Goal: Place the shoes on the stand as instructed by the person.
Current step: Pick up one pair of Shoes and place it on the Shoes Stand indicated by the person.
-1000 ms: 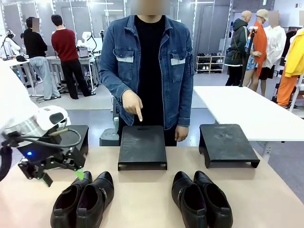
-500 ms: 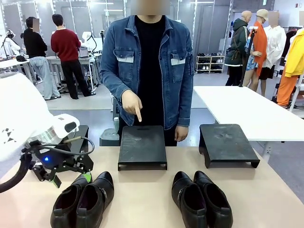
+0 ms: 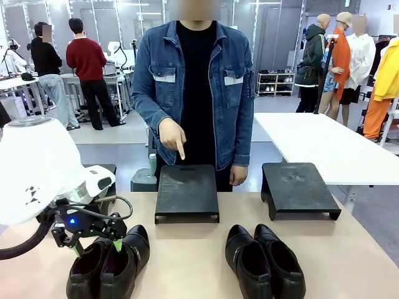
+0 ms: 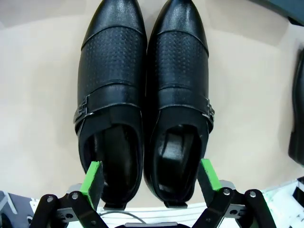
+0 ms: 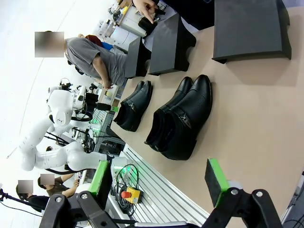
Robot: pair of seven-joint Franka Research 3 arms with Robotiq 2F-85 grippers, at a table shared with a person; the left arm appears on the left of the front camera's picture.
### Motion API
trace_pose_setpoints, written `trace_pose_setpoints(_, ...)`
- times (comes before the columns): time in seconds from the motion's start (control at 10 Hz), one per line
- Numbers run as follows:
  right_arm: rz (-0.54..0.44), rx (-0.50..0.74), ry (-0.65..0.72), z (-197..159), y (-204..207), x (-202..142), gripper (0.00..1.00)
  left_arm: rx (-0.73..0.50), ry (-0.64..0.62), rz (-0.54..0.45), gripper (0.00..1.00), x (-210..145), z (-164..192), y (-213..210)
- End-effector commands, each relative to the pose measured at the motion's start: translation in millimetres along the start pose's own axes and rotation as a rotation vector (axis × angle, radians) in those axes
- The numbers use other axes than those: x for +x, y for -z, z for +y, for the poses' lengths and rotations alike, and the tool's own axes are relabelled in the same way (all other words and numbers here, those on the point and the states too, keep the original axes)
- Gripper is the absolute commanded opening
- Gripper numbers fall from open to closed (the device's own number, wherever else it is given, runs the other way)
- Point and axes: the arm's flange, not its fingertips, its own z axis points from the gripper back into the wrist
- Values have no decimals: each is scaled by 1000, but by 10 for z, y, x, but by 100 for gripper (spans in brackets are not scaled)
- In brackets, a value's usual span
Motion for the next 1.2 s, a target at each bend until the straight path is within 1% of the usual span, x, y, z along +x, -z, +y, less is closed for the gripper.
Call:
trace_pose_setpoints(0.0,-10,9,-4,3,-9,1,100,18,-16,-47,100,-474,274,386)
trace_pose_setpoints(0.1,-10,9,-4,3,-9,1,100,16,-12,-46,100,-480,286,451)
trace_pose_setpoints(0.2,-10,9,-4,3,-9,1,100,1,3,-22,100,-498,298,531)
trace_pose_setpoints(0.3,-10,9,-4,3,-9,1,100,23,11,-34,100,-490,313,597)
trace_pose_setpoints(0.6,-10,9,-4,3,-9,1,100,38,10,-8,100,-553,357,698)
trace_pose_setpoints(0.7,-10,9,-4,3,-9,1,100,53,26,-6,57,-571,360,718)
trace_pose_setpoints(0.8,-10,9,-4,3,-9,1,100,62,24,7,40,-588,366,712)
trace_pose_setpoints(0.9,-10,9,-4,3,-9,1,100,73,24,11,0,-598,369,712)
trace_pose_setpoints(1.0,-10,9,-4,3,-9,1,100,76,25,16,34,-612,373,720)
trace_pose_setpoints(1.1,-10,9,-4,3,-9,1,100,77,28,17,0,-619,373,718)
